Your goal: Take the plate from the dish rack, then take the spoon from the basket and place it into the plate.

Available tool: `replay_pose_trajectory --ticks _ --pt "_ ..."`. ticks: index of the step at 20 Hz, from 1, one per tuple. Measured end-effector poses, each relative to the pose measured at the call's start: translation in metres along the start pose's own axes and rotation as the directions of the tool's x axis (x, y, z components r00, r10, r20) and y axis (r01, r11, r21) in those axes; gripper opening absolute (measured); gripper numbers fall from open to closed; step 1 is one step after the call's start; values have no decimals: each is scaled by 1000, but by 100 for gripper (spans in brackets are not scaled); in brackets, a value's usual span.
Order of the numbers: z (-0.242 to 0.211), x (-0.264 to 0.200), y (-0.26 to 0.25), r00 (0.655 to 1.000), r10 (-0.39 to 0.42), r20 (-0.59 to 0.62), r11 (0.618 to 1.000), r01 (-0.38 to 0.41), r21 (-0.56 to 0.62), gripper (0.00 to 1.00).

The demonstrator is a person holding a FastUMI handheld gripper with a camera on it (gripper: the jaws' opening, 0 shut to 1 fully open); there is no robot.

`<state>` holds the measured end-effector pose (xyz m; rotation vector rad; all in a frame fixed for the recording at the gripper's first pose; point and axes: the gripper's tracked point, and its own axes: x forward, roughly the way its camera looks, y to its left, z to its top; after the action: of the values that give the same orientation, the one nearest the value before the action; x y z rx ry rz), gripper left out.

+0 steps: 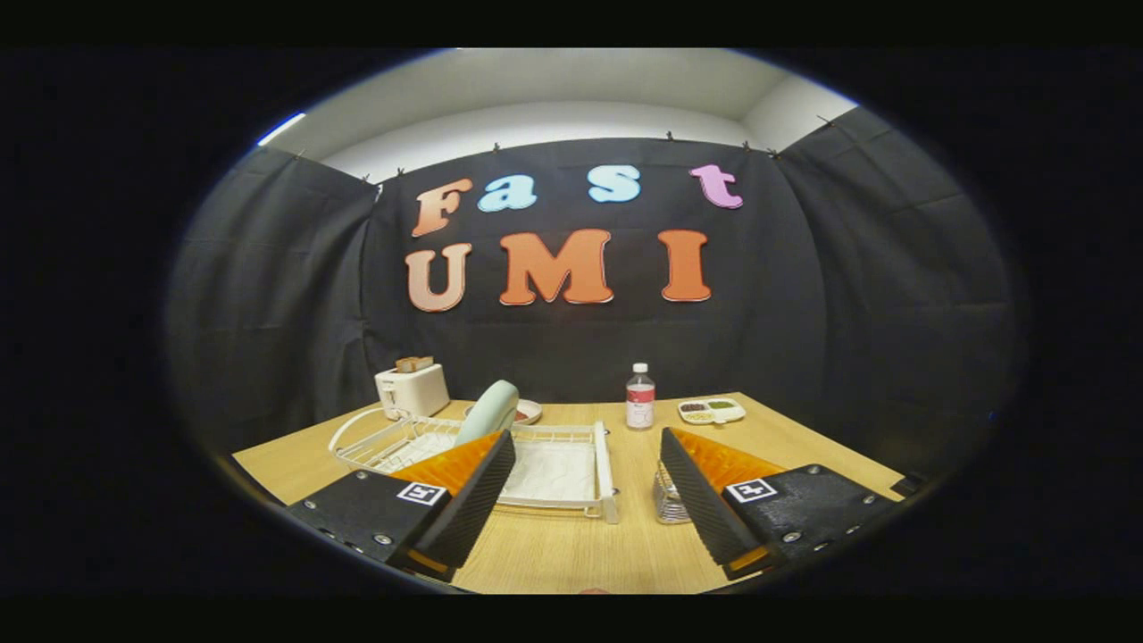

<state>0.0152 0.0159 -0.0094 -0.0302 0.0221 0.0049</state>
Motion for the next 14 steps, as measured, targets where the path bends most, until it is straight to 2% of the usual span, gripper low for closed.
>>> replay_pose_trajectory --ticks 6,12,14 --pt "1 30 32 997 54 -50 998 -53 23 98" --pt "3 67 82 977 162 -137 985 -152 80 98" --pt "6 83 92 975 162 -151 986 -153 69 98"
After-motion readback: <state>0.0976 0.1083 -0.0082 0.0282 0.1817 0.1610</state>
